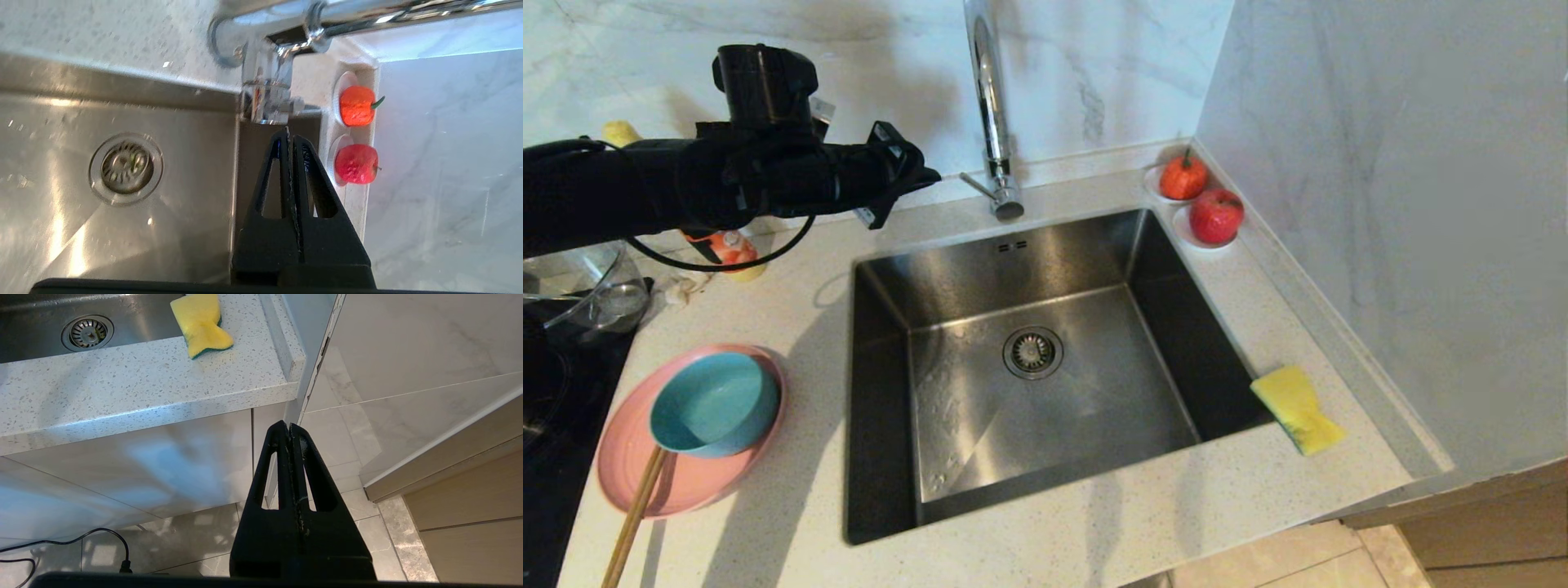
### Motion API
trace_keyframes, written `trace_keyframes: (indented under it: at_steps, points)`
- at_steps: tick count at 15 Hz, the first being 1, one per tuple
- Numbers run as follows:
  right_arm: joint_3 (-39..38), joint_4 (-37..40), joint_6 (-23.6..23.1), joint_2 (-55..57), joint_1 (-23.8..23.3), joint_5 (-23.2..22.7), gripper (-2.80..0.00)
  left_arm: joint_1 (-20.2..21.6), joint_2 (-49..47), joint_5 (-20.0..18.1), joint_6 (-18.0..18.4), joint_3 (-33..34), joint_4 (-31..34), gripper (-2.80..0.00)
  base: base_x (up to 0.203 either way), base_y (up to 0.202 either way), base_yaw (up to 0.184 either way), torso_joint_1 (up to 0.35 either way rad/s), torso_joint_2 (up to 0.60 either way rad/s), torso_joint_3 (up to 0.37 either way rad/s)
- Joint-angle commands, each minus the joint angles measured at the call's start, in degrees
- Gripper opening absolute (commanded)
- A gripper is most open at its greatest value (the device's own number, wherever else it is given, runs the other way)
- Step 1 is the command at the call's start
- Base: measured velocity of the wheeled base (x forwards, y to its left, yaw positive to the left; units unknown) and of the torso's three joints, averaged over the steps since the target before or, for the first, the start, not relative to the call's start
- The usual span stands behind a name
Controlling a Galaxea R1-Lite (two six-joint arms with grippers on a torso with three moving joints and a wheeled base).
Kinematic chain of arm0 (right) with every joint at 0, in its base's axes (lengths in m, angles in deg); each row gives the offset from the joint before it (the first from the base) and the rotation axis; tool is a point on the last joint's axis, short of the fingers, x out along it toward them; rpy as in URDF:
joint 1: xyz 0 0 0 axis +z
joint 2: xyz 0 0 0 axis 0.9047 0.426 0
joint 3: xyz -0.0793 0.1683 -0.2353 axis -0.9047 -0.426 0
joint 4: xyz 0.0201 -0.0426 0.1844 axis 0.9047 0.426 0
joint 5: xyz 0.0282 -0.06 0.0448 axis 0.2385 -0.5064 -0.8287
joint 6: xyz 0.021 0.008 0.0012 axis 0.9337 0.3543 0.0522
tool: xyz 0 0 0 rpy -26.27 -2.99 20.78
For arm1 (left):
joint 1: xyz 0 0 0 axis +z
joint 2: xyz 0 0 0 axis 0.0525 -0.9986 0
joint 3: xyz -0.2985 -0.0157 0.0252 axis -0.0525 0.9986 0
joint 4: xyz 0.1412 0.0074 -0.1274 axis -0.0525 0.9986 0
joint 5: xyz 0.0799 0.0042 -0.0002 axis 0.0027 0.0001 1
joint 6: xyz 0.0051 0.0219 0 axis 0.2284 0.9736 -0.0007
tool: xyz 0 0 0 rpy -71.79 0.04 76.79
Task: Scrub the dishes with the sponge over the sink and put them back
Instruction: Turn on the faucet
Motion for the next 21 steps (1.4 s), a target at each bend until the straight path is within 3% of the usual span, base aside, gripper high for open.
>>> trace_keyframes:
  at_steps: [1, 11, 21]
  points:
    - [0.0, 0.0, 0.0, 0.1, 0.0, 0.0, -2.80, -0.1, -1.1, -0.1, -0.2, 0.0, -1.4, -2.80, 0.000, 0.000, 0.000, 0.000, 0.00, 0.000]
    - [0.0, 0.0, 0.0, 0.1, 0.0, 0.0, -2.80, -2.2, -4.5, -0.1, -0.1, 0.1, -8.2, -2.80, 0.000, 0.000, 0.000, 0.000, 0.00, 0.000]
    - [0.0, 0.0, 0.0, 0.1, 0.0, 0.0, -2.80, -2.0, -5.6, 0.2, 0.5, 0.0, -10.1, -2.80, 0.000, 0.000, 0.000, 0.000, 0.00, 0.000]
